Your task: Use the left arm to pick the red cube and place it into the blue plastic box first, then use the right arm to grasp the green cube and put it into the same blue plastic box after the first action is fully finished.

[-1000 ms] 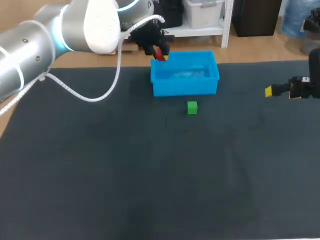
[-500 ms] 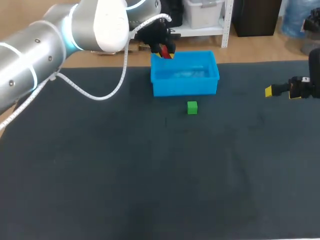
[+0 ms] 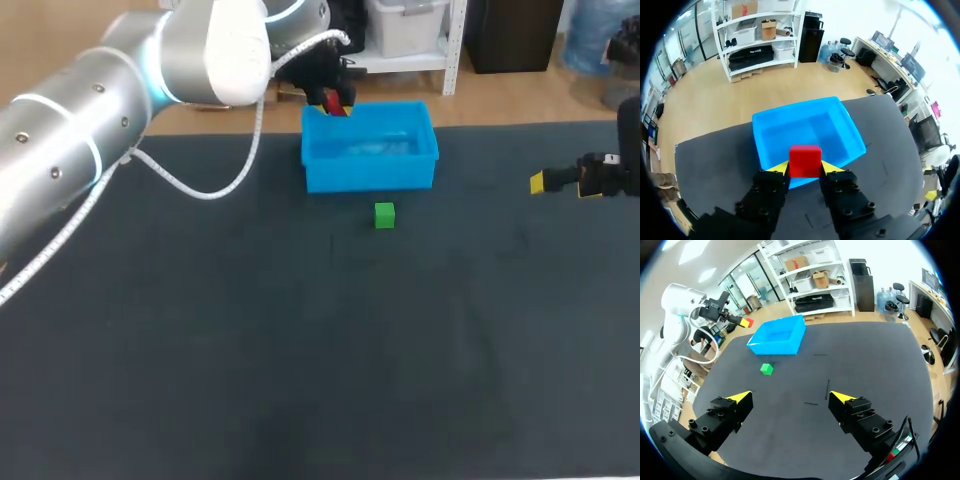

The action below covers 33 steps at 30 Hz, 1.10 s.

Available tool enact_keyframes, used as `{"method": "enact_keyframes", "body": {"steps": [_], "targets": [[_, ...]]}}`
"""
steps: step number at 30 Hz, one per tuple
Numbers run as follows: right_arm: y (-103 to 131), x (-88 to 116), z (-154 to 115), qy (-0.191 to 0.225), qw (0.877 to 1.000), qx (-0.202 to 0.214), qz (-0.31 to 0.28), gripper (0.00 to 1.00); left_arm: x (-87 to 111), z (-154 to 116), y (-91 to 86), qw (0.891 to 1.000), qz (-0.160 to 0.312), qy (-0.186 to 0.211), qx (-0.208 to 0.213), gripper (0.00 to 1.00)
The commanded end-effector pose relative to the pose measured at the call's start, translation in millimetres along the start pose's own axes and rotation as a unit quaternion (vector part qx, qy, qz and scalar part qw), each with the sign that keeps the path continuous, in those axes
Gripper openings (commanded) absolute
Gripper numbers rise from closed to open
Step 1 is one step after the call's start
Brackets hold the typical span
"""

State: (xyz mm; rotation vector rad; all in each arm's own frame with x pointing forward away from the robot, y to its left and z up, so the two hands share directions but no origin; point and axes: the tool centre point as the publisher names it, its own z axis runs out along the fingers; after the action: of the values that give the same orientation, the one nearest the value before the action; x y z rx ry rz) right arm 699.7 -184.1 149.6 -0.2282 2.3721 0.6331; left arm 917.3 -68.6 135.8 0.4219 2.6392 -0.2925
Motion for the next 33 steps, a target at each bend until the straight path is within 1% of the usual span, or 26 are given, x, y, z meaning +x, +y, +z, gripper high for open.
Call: {"method": "enact_keyframes", "body": {"steps": [1, 9, 28, 33], "targets": [[-0.7, 0.0, -0.1, 0.000, 1.000, -0.001, 0.000, 1.00, -11.2, 8.3, -1.0, 1.000, 0.002, 0.009, -0.002, 0.00], [-0.7, 0.0, -0.1, 0.000, 1.000, -0.001, 0.000, 1.00, -17.1, 17.1, 4.5, 1.000, -0.003, 0.009, -0.007, 0.00], [-0.7, 0.0, -0.1, 0.000, 1.000, -0.001, 0.000, 1.00, -28.1, 34.6, 10.0, 1.000, -0.003, 0.010, -0.023, 0.00], [-0.7, 0.0, -0.1, 0.000, 1.000, -0.001, 0.000, 1.00, -31.5, 40.8, 13.7, 1.000, -0.011, 0.009, -0.026, 0.00]]}}
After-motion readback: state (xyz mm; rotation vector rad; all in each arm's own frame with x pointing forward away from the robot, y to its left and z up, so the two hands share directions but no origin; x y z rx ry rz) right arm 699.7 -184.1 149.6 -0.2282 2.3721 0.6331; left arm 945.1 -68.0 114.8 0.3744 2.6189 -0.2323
